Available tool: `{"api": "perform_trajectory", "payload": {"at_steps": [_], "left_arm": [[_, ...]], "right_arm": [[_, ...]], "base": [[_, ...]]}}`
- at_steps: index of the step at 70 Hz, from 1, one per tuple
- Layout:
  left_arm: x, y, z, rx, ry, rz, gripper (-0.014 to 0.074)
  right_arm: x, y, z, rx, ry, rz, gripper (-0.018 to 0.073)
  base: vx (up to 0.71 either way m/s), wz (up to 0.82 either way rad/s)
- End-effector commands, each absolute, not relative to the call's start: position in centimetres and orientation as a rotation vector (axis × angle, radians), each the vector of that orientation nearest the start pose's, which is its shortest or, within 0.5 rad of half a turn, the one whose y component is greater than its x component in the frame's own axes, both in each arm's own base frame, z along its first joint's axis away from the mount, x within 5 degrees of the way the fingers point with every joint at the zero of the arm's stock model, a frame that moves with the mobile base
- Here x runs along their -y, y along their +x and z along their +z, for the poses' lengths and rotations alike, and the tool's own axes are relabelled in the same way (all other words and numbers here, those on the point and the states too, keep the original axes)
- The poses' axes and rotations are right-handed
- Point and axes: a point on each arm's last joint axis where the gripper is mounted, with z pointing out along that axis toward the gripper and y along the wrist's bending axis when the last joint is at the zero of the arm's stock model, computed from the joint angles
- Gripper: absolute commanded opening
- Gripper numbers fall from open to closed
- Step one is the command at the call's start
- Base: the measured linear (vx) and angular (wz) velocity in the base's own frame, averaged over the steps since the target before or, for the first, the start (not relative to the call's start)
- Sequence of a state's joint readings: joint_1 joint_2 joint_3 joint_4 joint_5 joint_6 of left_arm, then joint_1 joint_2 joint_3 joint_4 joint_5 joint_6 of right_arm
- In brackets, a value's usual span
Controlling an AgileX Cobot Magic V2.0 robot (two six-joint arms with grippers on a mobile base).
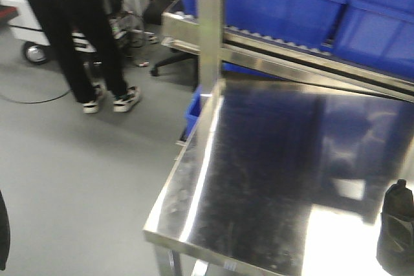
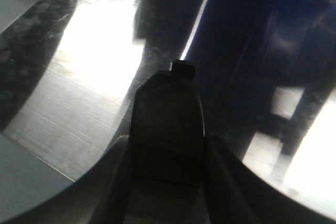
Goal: Move and align brake pads A on conveyor
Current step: 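Back away and turn the base away from the steel table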
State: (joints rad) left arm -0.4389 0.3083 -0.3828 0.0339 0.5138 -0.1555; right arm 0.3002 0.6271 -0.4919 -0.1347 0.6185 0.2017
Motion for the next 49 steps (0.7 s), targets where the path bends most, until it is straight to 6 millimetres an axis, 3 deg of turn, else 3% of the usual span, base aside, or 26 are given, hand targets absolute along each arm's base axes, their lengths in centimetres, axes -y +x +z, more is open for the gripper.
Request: {"api": "perform_trajectory", "payload": {"at_steps": [1, 49], "left_arm": [[3.07, 6.75, 29.52, -1.790, 0.279, -0.393, 0.0157], [3.07, 6.75, 29.52, -1.790, 0.279, -0.393, 0.0157]], "right_arm": [[-2.89, 11.89, 29.01, -2.113, -0.203, 0.129, 0.0125], [-2.87, 11.85, 28.95, -2.121, -0.203, 0.127, 0.0125]], "base": [[-0.05, 0.57], [0.01, 0.68]]}}
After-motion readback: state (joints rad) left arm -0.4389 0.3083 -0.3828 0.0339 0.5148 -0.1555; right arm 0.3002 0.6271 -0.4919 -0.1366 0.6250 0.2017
